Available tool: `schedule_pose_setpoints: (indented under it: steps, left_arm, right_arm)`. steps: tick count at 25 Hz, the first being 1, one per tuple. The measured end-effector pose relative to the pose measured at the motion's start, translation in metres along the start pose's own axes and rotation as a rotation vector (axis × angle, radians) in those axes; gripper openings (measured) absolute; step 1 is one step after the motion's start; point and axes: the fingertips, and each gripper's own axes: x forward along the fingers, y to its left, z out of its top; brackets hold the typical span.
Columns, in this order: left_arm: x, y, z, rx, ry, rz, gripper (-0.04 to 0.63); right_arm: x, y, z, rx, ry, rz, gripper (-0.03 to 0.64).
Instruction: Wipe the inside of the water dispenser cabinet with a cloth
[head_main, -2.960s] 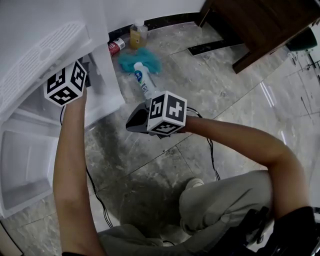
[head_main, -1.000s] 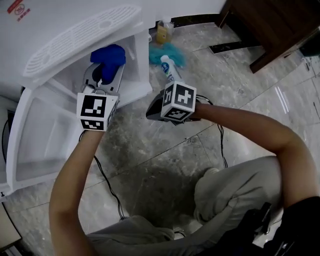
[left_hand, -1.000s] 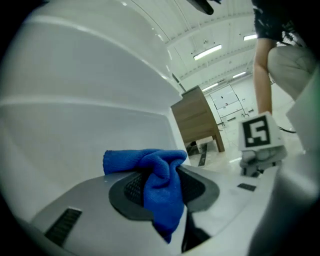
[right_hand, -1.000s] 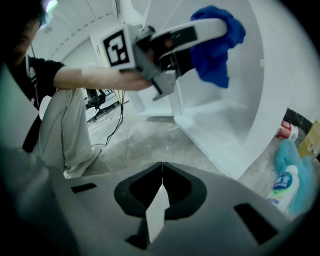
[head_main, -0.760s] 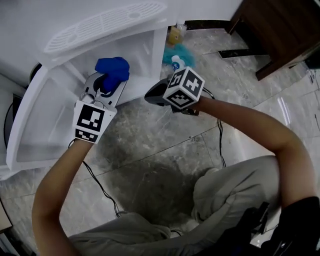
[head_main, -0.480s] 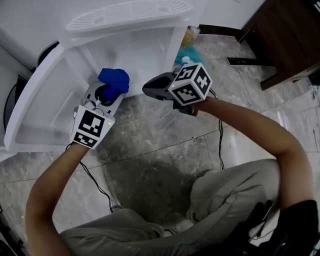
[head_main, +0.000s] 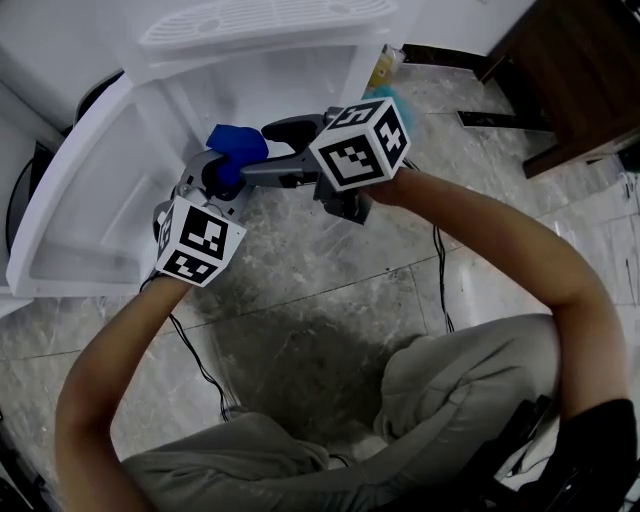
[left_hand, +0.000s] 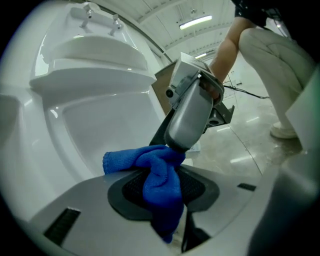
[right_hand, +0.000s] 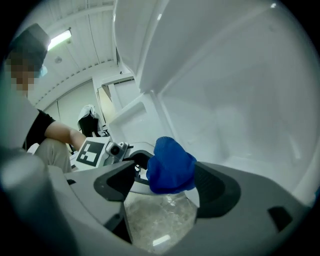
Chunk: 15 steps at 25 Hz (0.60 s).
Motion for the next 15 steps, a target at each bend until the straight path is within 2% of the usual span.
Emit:
schedule_pose_setpoints:
  steps: [3, 9, 12, 15]
  left_arm:
    - [0.001, -0.005, 0.003, 0.082, 0.018, 0.007, 0.135]
    - [0.000, -0.016, 0.008, 0.190, 0.029, 0.006, 0.135]
    - [0.000, -0.022, 0.008, 0.249, 0.045, 0.004, 0.135]
    - [0.000, -0.030, 0.015, 0.321, 0.028, -0.008, 0.135]
  right_arm:
    - [0.013, 0.001, -0.006, 0.030, 0.026, -0.014, 0.383]
    - [0.028, 0.002, -0.023, 0.054, 0.109, -0.055, 0.385]
    - [0.030, -0.001, -0.034, 0.099, 0.164, -0.079, 0.385]
    - [0.027, -0.003, -0.041, 0.153, 0.199, -0.084, 0.383]
